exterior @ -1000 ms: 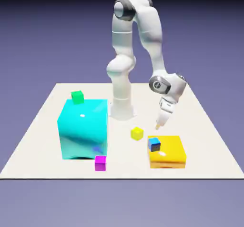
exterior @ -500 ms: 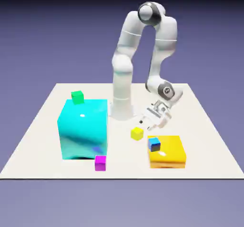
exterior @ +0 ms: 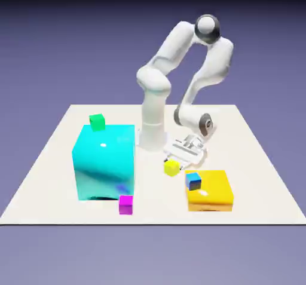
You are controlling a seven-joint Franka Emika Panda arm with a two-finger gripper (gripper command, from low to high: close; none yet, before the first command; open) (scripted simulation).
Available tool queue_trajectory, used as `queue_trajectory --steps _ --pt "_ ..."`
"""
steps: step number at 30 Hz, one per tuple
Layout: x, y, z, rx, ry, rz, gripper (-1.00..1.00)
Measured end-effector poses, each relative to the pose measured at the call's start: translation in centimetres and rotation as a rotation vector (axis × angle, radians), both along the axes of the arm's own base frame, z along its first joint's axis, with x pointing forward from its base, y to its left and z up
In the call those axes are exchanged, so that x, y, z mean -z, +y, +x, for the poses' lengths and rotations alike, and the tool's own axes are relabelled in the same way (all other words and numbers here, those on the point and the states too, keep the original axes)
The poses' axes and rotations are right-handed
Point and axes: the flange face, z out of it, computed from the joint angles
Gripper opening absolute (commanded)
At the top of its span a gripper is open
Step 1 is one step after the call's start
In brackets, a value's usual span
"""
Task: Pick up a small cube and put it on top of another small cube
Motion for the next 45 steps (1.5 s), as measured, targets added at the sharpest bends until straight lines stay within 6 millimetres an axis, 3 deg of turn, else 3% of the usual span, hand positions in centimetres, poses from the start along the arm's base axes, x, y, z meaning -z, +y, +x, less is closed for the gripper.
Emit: queue_trajectory --steps 8,10,17,21,24,29,35,39,45 --pt "-3.7 3.5 -3.3 0.000 0.005 0.004 -1.00" --pt "-3.3 5.8 -2.6 -0.014 0.025 0.040 -1.00" --pt "-7.7 15.1 2.6 0.025 -0.084 0.268 -1.00" --pt "-12.3 19.3 6.8 0.063 -0.184 0.403 -1.00" --pt "-16.5 21.4 10.6 0.104 -0.274 0.494 -1.00" --pt "-23.3 20.2 18.3 0.224 -0.420 0.564 -1.00" --pt "-32.6 15.0 27.1 0.389 -0.628 0.618 -1.00" --pt "-29.6 11.4 31.7 0.581 -0.590 0.475 -1.00" --pt "-24.0 3.9 37.5 0.892 -0.475 0.282 -1.00"
